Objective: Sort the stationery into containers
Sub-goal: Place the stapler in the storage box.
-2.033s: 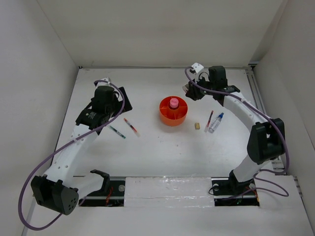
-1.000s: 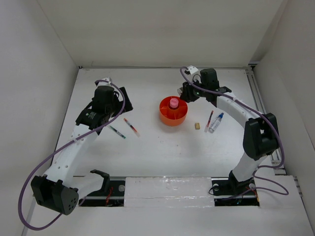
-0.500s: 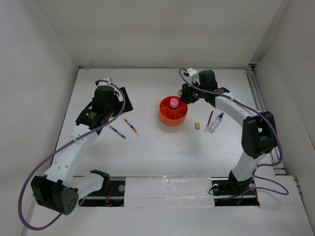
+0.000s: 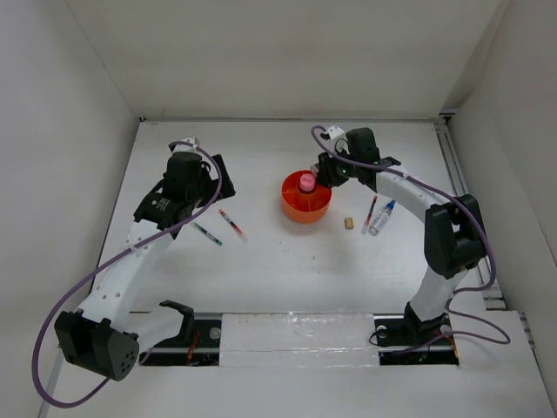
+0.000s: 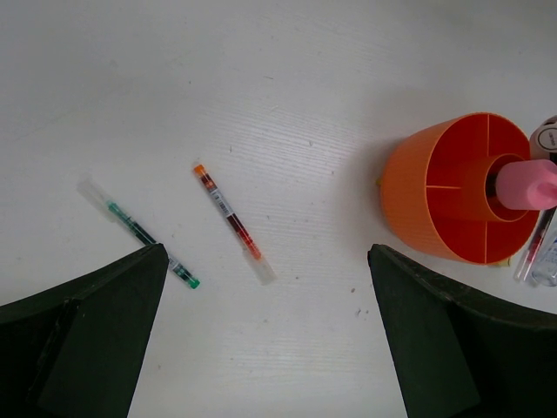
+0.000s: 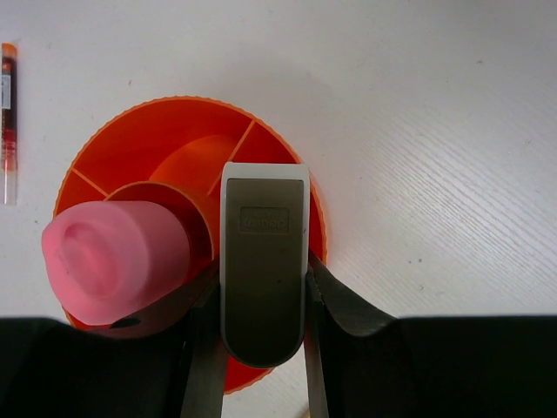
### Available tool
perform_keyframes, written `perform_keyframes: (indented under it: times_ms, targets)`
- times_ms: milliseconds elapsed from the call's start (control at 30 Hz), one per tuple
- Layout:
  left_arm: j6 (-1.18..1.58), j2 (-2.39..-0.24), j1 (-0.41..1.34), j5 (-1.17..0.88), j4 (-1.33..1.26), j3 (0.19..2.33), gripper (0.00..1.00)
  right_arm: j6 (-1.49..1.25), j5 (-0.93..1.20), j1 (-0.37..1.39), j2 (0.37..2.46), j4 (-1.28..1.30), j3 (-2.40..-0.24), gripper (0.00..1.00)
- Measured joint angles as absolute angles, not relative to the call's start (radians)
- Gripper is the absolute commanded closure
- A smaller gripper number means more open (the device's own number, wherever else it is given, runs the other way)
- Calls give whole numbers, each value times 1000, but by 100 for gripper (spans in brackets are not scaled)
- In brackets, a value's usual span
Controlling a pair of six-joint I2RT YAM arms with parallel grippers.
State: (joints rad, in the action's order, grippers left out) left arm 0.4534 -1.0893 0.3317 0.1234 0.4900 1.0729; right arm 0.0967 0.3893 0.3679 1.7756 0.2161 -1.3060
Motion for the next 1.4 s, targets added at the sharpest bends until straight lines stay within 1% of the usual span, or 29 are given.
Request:
perform_keyframes:
  times_ms: [100, 167, 333, 467, 567, 600, 633, 700, 800, 967, 1300, 1367, 1400]
  targets:
    - [453, -1089, 332, 123, 490, 1073, 0, 96, 389, 368, 1776, 216, -1299, 81]
    - [453, -1089, 332, 123, 490, 1073, 0, 96, 387, 368, 1776, 216, -1293, 78]
    - [453, -1089, 332, 117, 490, 1073, 0, 97, 384, 368, 1776, 217, -1285, 75]
    - [453, -1089, 332, 113, 490, 1073, 0, 97, 380, 368, 1776, 216, -1282, 69]
    - [453, -1089, 332, 113, 490, 1073, 0, 97, 378, 368, 1776, 216, -1281, 68]
    - [453, -1089, 332, 113, 490, 1073, 0, 97, 377, 368, 1776, 216, -1281, 64]
    - [453, -1089, 332, 113, 490, 1073, 0, 97, 377, 368, 1776, 216, -1281, 64]
    - [453, -1089, 332, 113, 490, 1073, 0, 97, 377, 368, 1775, 216, -1281, 60]
    - [453, -1089, 332, 109, 490, 1073, 0, 97, 377, 368, 1774, 216, -1279, 59]
    - [453, -1090, 332, 105, 490, 1073, 0, 97, 374, 368, 1759, 216, -1277, 53]
    - [453, -1091, 332, 105, 490, 1073, 0, 97, 369, 366, 1739, 216, -1276, 52]
    - [453, -1091, 332, 105, 490, 1073, 0, 96, 363, 364, 1729, 216, -1272, 50]
    - [453, -1091, 332, 105, 490, 1073, 0, 96, 361, 361, 1720, 216, -1267, 48]
